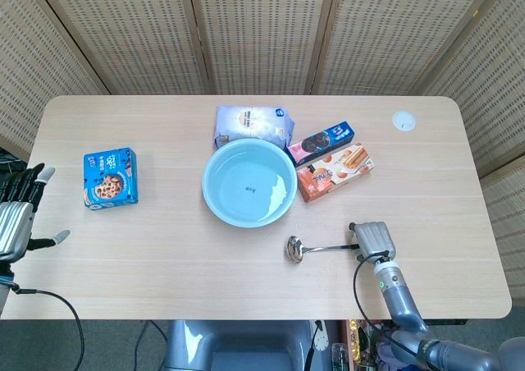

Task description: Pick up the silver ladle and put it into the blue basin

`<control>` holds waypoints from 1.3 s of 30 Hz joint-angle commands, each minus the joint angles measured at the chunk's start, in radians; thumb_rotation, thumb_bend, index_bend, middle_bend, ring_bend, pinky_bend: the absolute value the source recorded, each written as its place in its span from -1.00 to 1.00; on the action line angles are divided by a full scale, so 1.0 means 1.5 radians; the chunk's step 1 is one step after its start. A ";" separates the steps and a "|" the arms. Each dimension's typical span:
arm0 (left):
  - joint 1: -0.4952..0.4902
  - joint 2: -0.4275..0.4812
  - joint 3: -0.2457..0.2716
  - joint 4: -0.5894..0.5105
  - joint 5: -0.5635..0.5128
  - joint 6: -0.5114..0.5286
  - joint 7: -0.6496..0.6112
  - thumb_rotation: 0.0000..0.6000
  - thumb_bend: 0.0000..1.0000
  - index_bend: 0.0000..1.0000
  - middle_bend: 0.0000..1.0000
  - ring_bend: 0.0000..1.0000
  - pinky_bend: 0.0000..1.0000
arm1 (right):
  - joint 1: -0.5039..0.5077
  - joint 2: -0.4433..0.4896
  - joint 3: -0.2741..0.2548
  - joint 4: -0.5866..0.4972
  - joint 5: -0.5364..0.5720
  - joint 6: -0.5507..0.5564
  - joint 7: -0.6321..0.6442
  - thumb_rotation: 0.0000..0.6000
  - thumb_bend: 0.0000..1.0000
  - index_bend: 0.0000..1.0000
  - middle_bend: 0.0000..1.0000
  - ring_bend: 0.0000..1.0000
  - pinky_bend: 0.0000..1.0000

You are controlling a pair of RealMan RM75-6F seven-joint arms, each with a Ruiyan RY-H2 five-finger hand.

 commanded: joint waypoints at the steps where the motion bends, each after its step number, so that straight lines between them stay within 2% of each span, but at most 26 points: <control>1: -0.001 -0.001 0.000 0.000 -0.003 -0.001 0.002 1.00 -1.00 -1.00 -1.00 -1.00 -1.00 | 0.000 -0.005 -0.002 0.009 -0.006 -0.001 0.007 1.00 -0.40 -0.10 0.98 0.95 1.00; 14: -0.003 -0.002 0.000 -0.002 -0.009 -0.005 0.006 1.00 -1.00 -1.00 -1.00 -1.00 -1.00 | 0.000 -0.008 -0.005 0.026 -0.005 -0.016 0.011 1.00 -0.36 0.03 0.98 0.95 1.00; 19: -0.003 0.000 -0.001 -0.003 -0.012 -0.007 0.001 1.00 -1.00 -1.00 -1.00 -1.00 -1.00 | -0.001 -0.010 -0.007 0.033 -0.004 -0.022 0.017 1.00 -0.17 0.15 0.98 0.95 1.00; 26: -0.004 0.001 0.001 -0.004 -0.009 -0.010 -0.001 1.00 -1.00 -1.00 -1.00 -1.00 -1.00 | -0.002 -0.006 -0.009 0.034 -0.013 -0.024 0.027 1.00 -0.03 0.31 0.98 0.95 1.00; 28: -0.004 0.002 0.002 -0.004 -0.009 -0.010 -0.001 1.00 -1.00 -1.00 -1.00 -1.00 -1.00 | -0.003 -0.003 -0.010 0.031 -0.017 -0.024 0.032 1.00 0.08 0.33 0.98 0.95 1.00; 39: -0.004 0.005 0.003 -0.005 -0.004 -0.009 -0.010 1.00 -1.00 -1.00 -1.00 -1.00 -1.00 | -0.023 0.052 -0.021 -0.023 -0.104 0.013 0.141 1.00 0.13 0.42 1.00 0.96 1.00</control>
